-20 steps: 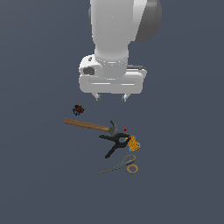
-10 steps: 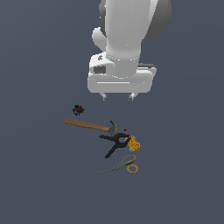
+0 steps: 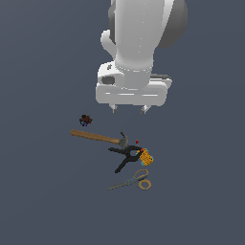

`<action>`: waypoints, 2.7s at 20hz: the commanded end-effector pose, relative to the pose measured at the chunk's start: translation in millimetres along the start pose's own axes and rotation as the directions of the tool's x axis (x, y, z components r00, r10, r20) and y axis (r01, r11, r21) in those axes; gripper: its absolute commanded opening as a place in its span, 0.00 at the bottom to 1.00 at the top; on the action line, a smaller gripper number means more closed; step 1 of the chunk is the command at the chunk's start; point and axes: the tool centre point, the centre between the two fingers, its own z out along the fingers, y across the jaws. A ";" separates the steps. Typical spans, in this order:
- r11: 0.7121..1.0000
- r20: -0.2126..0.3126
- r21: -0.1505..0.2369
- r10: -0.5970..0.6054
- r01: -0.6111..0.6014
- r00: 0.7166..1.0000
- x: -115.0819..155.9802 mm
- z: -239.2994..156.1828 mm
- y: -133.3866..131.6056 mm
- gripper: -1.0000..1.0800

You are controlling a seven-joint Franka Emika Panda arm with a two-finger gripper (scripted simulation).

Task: Pick up a designated object from a clutter of objects.

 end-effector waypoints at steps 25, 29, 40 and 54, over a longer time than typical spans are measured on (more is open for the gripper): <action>0.797 0.032 0.027 0.602 -0.603 0.798 78.5 91.5 -9.3 0.96; 0.726 0.037 0.024 0.686 -0.687 0.726 89.6 109.9 -10.4 0.96; 0.489 0.043 0.011 0.871 -0.872 0.489 116.0 164.0 -13.0 0.96; 0.174 0.034 -0.004 0.984 -0.985 0.173 137.8 230.5 -15.1 0.96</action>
